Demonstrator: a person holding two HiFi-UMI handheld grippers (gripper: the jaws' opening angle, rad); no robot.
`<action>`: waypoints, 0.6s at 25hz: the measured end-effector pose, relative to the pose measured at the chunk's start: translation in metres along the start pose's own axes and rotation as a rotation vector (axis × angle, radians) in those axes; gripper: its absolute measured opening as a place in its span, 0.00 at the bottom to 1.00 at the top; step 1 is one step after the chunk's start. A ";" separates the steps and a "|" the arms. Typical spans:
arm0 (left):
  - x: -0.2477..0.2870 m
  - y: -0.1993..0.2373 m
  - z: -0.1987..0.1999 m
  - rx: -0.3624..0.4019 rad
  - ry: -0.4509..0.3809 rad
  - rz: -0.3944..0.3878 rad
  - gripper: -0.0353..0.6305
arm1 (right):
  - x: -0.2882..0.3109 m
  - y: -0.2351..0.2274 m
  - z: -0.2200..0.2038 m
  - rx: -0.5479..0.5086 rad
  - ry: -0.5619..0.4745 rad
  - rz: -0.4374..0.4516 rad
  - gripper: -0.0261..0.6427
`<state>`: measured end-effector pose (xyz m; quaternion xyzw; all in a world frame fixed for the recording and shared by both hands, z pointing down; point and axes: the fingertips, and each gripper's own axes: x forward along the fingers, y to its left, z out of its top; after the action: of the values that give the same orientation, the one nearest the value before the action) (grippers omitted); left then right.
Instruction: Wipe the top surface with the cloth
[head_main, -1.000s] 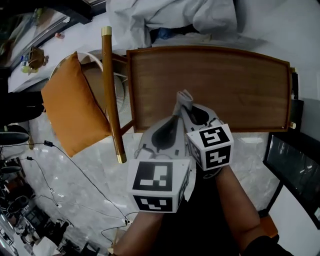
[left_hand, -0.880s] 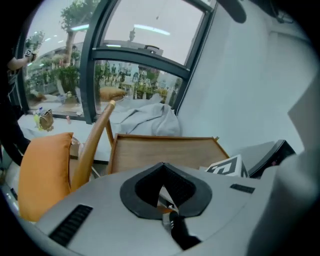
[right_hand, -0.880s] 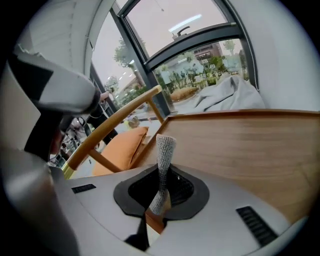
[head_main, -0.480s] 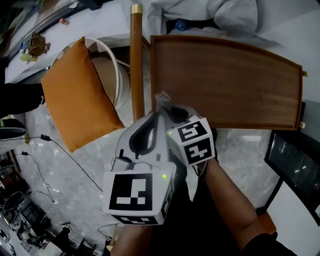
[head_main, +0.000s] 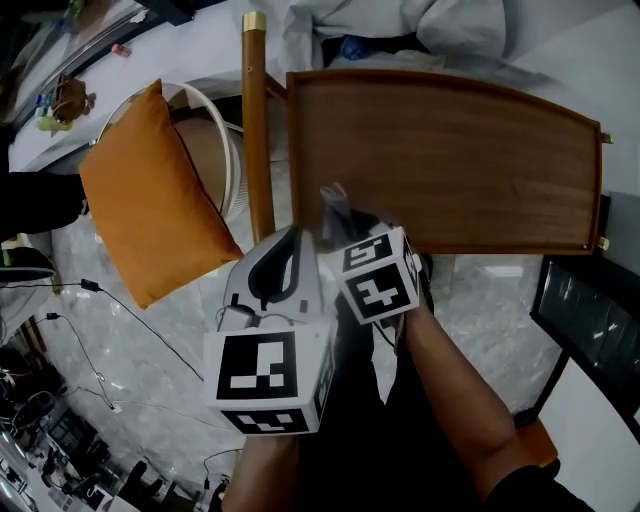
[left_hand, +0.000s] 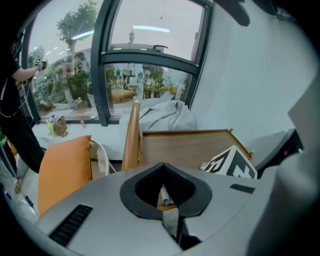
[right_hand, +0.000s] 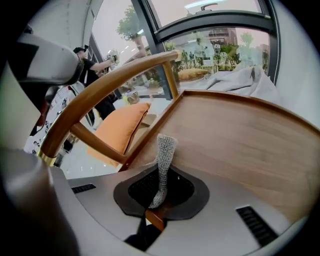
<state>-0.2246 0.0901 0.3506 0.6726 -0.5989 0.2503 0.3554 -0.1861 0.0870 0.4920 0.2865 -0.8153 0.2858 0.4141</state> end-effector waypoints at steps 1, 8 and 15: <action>0.002 -0.003 0.000 0.005 0.002 0.000 0.07 | -0.004 -0.006 -0.004 0.012 0.005 -0.006 0.09; 0.033 -0.052 -0.012 0.031 0.043 -0.041 0.07 | -0.038 -0.062 -0.034 0.091 0.023 -0.062 0.09; 0.076 -0.102 -0.035 0.044 0.109 -0.081 0.07 | -0.074 -0.124 -0.058 0.132 0.014 -0.133 0.09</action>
<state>-0.1089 0.0723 0.4119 0.6892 -0.5455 0.2851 0.3824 -0.0329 0.0616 0.4870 0.3649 -0.7710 0.3125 0.4180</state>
